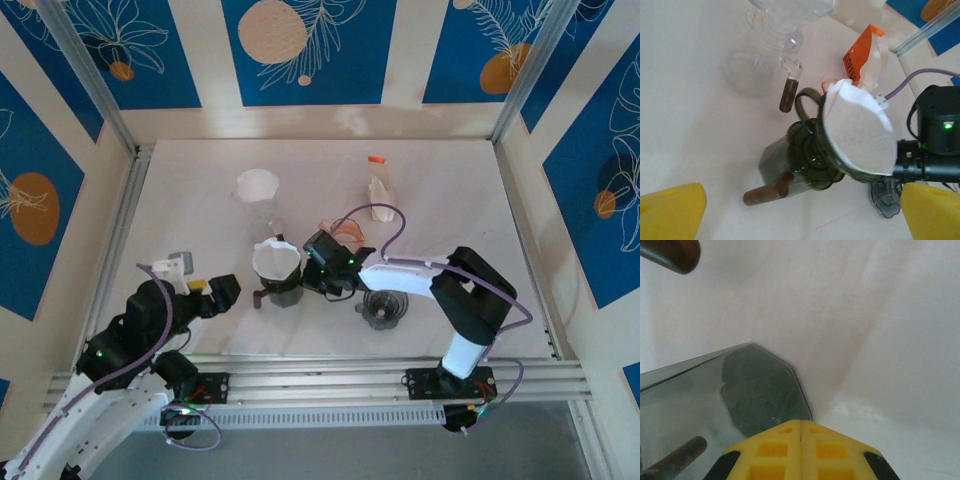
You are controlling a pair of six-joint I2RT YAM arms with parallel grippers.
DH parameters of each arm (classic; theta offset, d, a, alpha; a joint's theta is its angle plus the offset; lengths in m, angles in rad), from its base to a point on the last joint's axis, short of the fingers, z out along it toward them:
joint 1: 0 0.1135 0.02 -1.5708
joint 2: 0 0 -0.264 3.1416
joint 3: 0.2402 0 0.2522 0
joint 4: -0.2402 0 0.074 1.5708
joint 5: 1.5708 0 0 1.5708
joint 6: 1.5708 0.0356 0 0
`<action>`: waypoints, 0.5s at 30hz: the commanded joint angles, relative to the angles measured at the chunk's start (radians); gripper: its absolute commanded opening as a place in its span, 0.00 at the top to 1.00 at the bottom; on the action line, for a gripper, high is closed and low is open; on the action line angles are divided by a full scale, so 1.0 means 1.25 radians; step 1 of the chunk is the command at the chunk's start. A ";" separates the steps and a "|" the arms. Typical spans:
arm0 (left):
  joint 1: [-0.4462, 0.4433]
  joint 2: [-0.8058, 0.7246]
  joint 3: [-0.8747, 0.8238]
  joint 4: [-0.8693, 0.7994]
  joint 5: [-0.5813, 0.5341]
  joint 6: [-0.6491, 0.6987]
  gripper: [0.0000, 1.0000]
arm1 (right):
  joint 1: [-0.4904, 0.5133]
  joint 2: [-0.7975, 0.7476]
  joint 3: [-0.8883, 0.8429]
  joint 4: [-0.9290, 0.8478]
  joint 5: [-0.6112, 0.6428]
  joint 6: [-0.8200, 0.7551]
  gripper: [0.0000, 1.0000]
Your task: Place the coffee filter in the dripper
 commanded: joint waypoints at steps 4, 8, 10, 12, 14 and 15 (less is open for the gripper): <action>0.011 -0.007 0.053 -0.025 -0.037 0.035 0.00 | 0.021 0.081 0.101 0.045 -0.033 0.055 0.97; 0.009 -0.006 0.058 -0.032 -0.038 0.032 0.00 | 0.025 0.131 0.167 0.035 -0.042 0.059 0.97; 0.011 -0.008 0.059 -0.034 -0.036 0.032 0.00 | 0.025 0.132 0.171 0.035 -0.036 0.062 0.97; 0.010 -0.007 0.063 -0.036 -0.034 0.033 0.00 | 0.023 0.115 0.158 0.037 -0.025 0.061 0.97; 0.010 -0.008 0.064 -0.040 -0.031 0.034 0.00 | 0.023 0.088 0.135 0.037 -0.008 0.058 0.96; 0.010 -0.009 0.062 -0.043 -0.030 0.034 0.00 | 0.024 0.070 0.122 0.036 0.002 0.054 0.96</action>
